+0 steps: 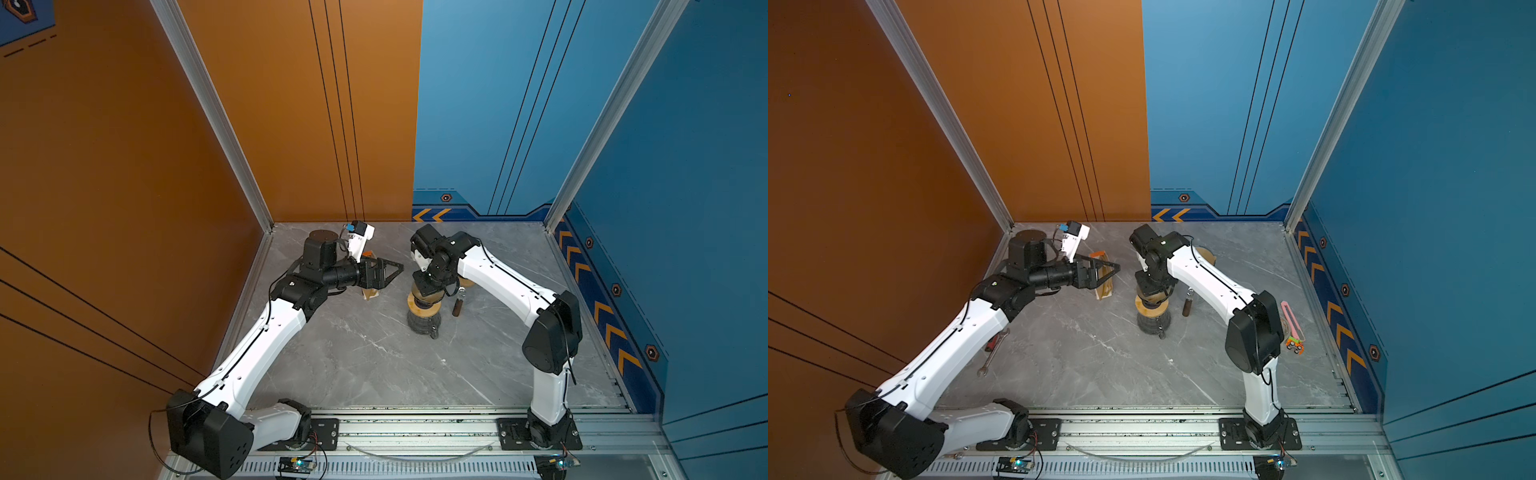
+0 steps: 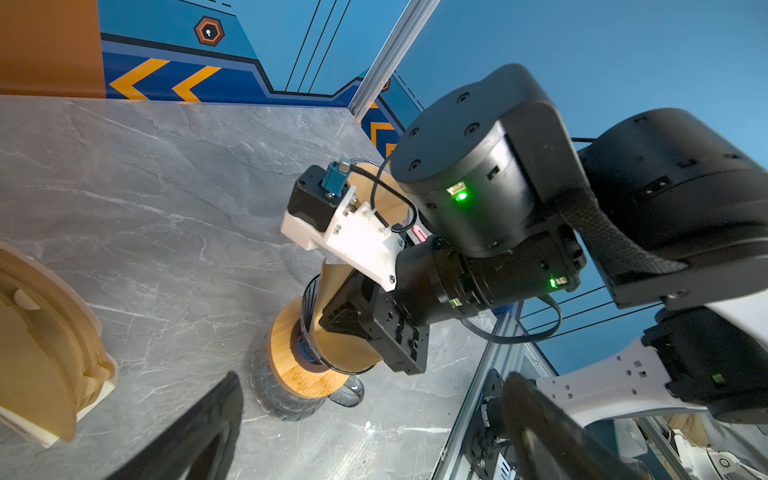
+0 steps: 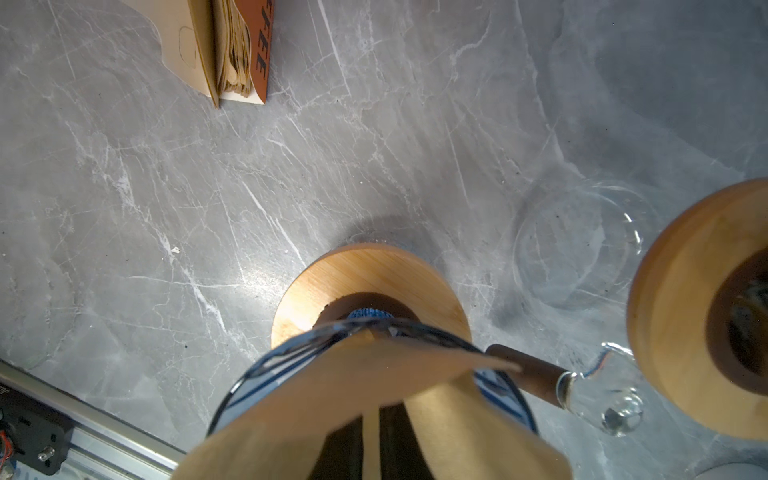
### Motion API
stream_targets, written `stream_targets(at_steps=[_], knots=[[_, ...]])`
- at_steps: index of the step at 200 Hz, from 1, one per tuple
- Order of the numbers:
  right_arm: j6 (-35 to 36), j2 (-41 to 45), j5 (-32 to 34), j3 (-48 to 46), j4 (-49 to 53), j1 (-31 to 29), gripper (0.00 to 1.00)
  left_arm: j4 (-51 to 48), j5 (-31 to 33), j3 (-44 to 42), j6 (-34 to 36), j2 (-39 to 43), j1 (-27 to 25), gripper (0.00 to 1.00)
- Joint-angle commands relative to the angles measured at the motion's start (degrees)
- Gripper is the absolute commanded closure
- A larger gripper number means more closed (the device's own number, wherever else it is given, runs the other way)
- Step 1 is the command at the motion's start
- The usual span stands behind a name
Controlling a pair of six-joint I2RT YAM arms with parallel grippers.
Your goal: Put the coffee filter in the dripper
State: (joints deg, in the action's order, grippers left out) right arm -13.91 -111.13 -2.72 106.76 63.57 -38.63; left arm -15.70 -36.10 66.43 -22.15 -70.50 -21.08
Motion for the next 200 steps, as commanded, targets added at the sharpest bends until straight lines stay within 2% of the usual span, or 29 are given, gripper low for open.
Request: stream_targets(at_steps=[1,11,43,134,200], knots=[[-0.4,2.8,3.1,1.8,1.2,-0.3,0.96,-0.8,0.3,0.9,0.4,-0.5,-0.5,0.02],[-0.7,3.2,4.5,1.4,-0.3,-0.4,1.00,-0.8,0.3,0.9,0.4,-0.6,-0.6,0.02],[-1.8,3.0,4.4,-0.2,-5.2,-0.1,1.00,-0.9,0.3,0.9,0.4,-0.6,-0.7,0.02],[-2.7,-0.7,4.6,-0.2,-6.9,-0.4,1.00,-1.1,0.4,1.0,0.7,-0.2,-0.8,0.02],[-2.7,-0.1,5.2,-2.8,-7.3,-1.0,1.00,-1.2,0.5,1.0,0.7,-0.3,-0.8,0.02]])
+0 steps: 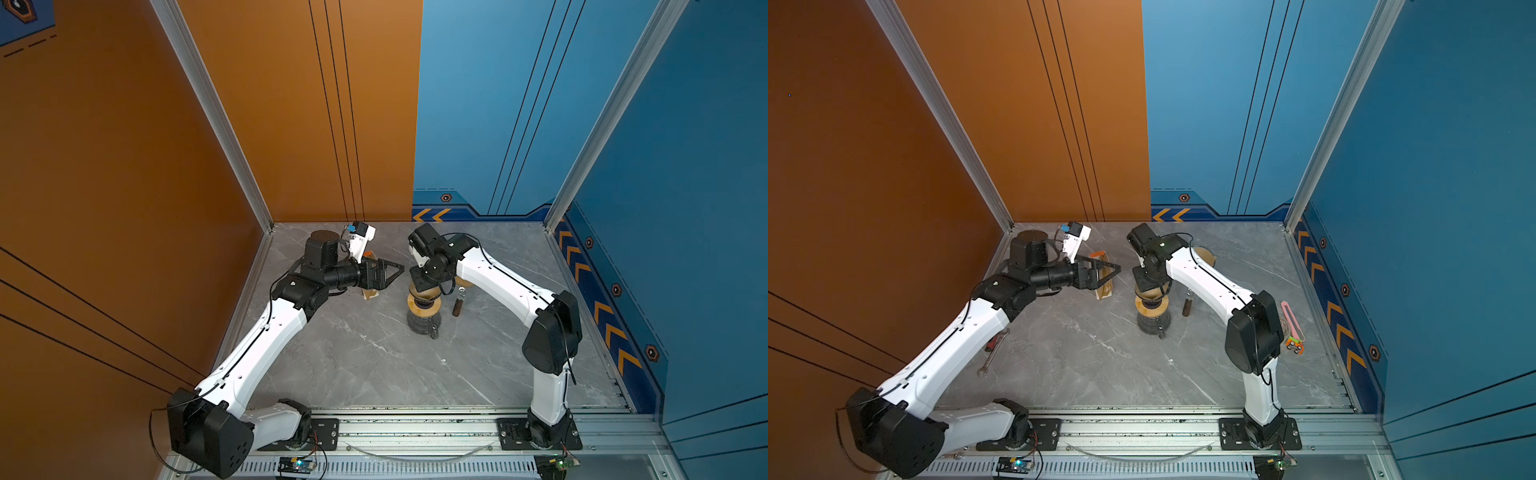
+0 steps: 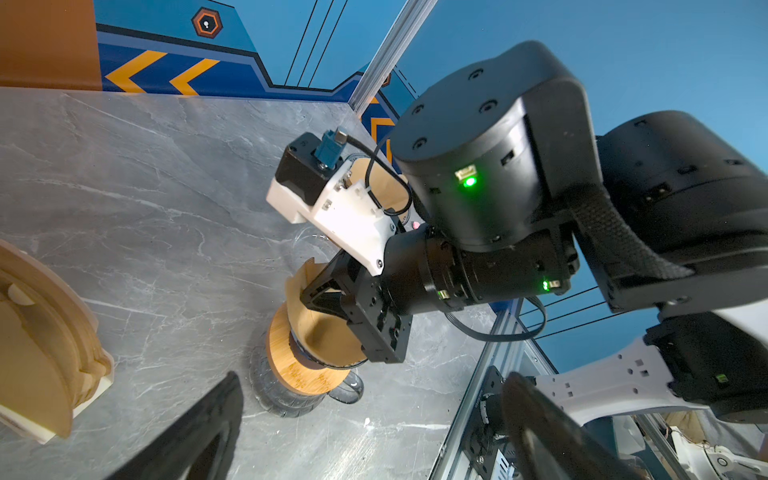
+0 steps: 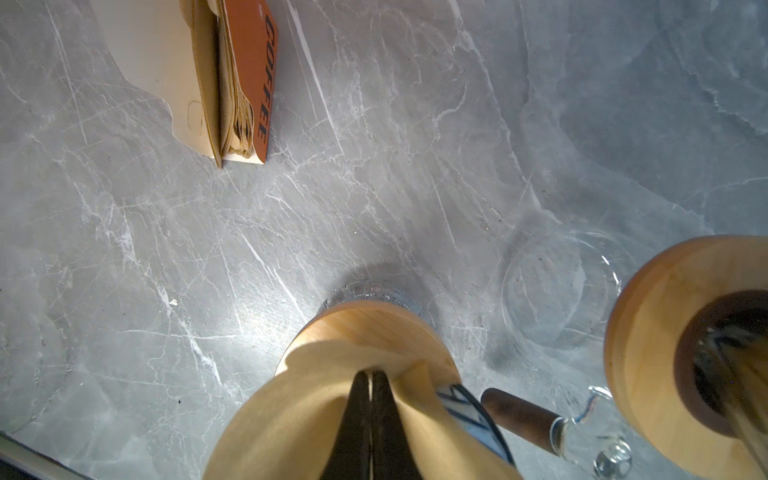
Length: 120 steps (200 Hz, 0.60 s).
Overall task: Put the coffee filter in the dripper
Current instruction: 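Open the right gripper and lift it off the seated filter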
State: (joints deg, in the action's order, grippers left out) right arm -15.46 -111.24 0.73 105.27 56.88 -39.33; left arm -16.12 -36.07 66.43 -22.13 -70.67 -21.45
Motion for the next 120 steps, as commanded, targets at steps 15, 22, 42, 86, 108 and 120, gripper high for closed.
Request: stream_targets(at_steps=[15,22,42,86,108,120], knots=[[-1.1,0.1,1.7,-1.7,-0.7,-0.4,1.00,-0.8,0.4,1.0,0.7,-0.2,-0.4,0.02],[-1.1,0.1,1.5,-1.9,-0.7,-0.4,1.00,-0.8,0.4,1.0,0.7,-0.1,-0.4,0.02],[-1.1,0.0,1.4,-2.0,-0.7,-0.5,1.00,-0.8,0.5,1.1,0.7,-0.1,-0.4,0.02],[-1.1,0.4,1.7,-2.0,-0.6,-0.5,1.00,-0.9,0.6,1.1,0.7,-0.1,-0.4,0.02],[-1.1,1.0,2.2,-2.0,-0.6,-0.5,1.00,-0.9,0.6,1.1,0.8,0.0,-0.4,0.02],[-1.1,1.7,2.4,-2.0,-0.6,-0.5,1.00,-0.9,0.6,1.1,0.8,-0.1,-0.4,0.02]])
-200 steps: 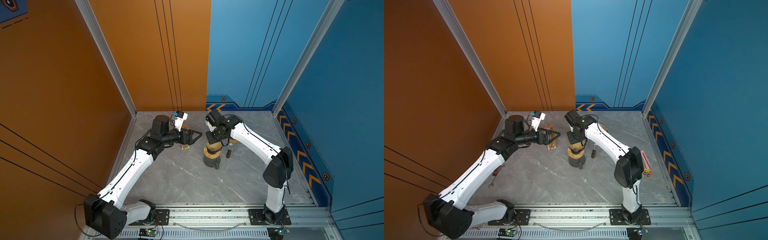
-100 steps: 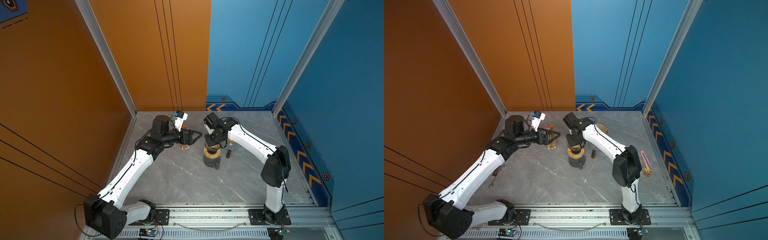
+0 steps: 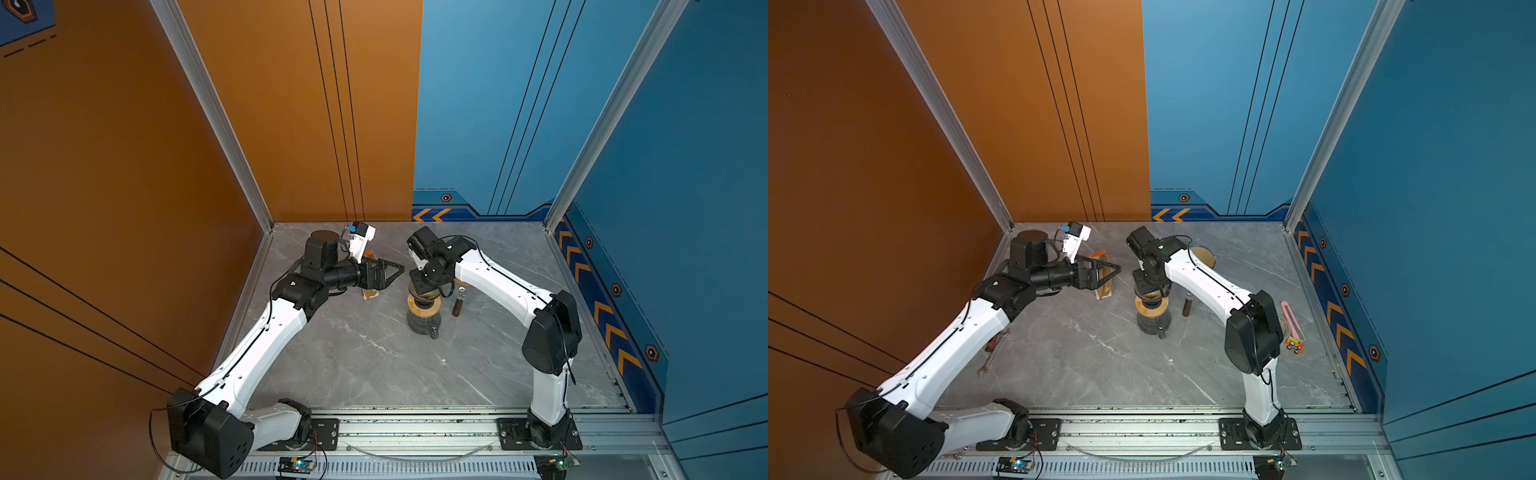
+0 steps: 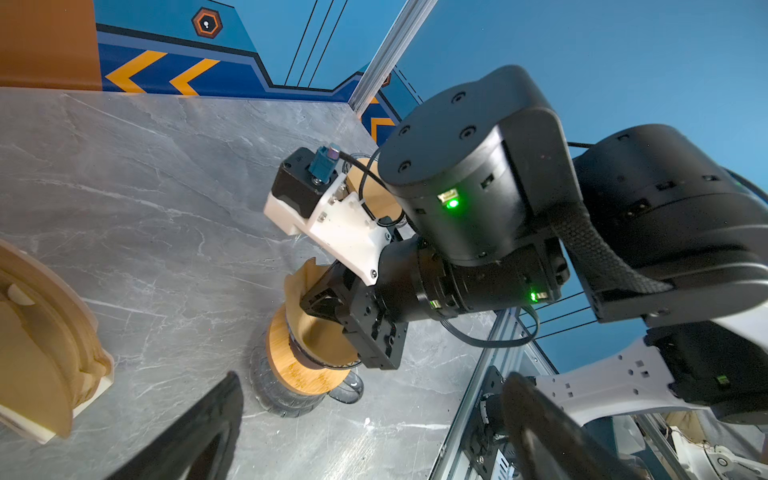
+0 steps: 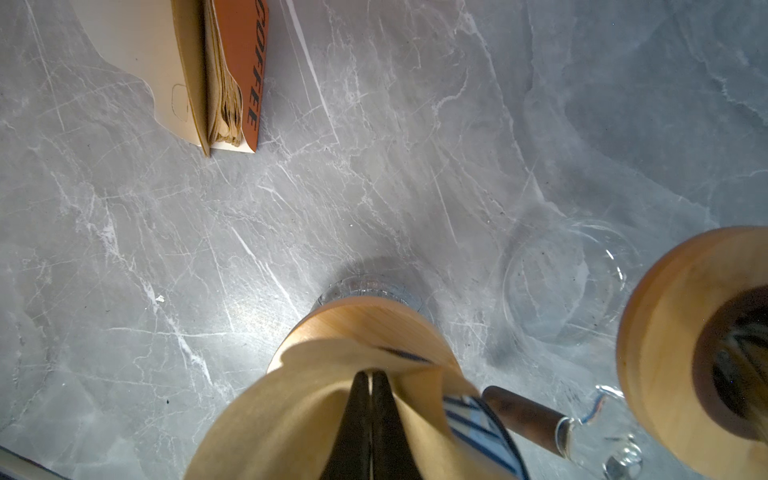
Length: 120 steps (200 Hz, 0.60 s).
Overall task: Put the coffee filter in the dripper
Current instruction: 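Open the right gripper and lift it off the seated filter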
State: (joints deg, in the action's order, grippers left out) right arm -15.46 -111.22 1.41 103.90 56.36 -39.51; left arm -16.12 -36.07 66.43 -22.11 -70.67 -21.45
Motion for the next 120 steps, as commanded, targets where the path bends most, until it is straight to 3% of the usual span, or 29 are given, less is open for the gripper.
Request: stream_targets(at_steps=[1,120], knots=[[-1.1,1.7,1.8,-0.6,0.0,-0.3,1.00,-0.9,0.5,1.1,0.8,-0.1,-0.4,0.02],[-0.6,5.8,1.2,1.7,2.2,-0.3,1.00,-0.9,0.6,1.1,0.7,-0.3,-0.6,0.02]])
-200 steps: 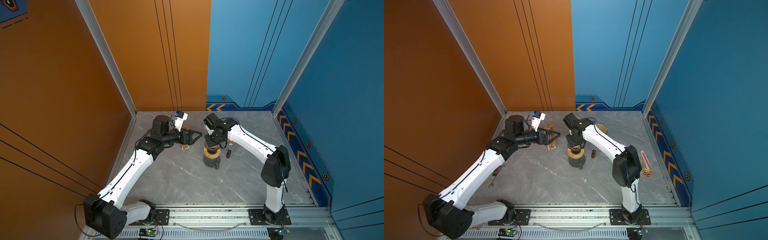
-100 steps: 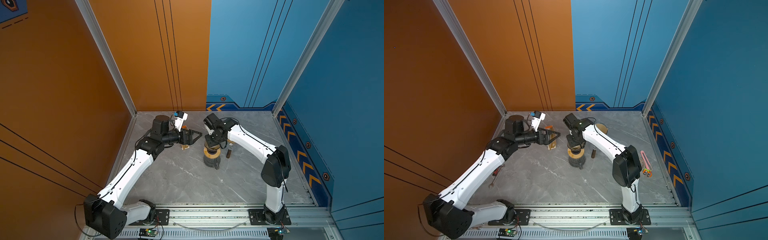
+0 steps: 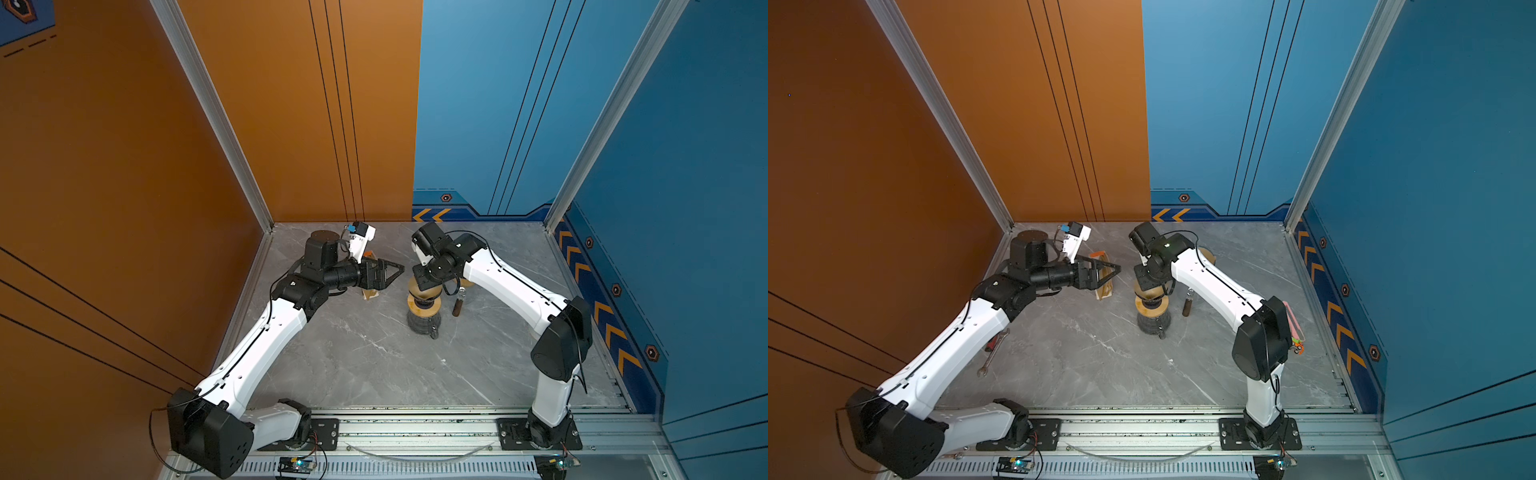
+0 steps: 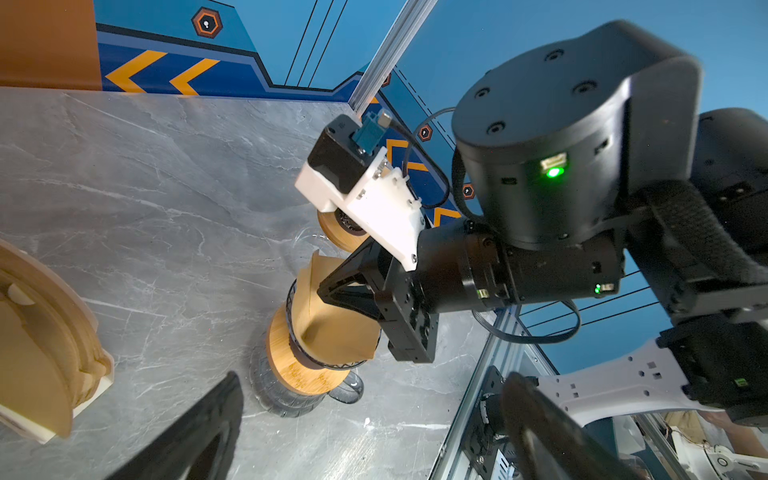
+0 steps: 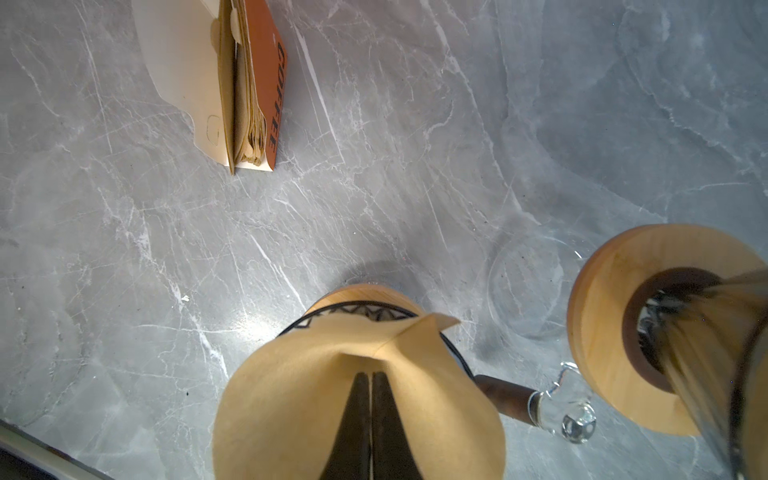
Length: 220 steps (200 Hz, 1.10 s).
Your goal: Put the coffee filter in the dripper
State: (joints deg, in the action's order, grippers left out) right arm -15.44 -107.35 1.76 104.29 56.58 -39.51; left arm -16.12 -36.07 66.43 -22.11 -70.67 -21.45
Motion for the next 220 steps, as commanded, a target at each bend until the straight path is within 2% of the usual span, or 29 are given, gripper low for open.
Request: stream_targets(at_steps=[1,93,109,151,220], knots=[[-0.6,2.0,0.8,1.4,2.0,-0.3,1.00,-0.9,0.6,1.1,0.7,-0.3,-0.6,0.02],[-0.3,8.3,1.9,-1.0,0.2,-0.3,1.00,-1.2,0.7,1.2,1.0,-0.1,-0.6,0.02],[-0.4,10.5,2.6,-4.0,-0.8,-2.0,1.00,-1.1,0.6,1.2,1.2,0.0,-0.6,0.02],[-1.0,16.4,5.9,-8.1,-2.4,-1.7,1.00,-1.1,0.5,1.2,1.5,0.2,-0.7,0.02],[-0.6,31.0,6.6,-22.2,-9.7,-1.9,0.87,-0.2,1.7,0.1,2.8,1.8,-1.0,0.02]])
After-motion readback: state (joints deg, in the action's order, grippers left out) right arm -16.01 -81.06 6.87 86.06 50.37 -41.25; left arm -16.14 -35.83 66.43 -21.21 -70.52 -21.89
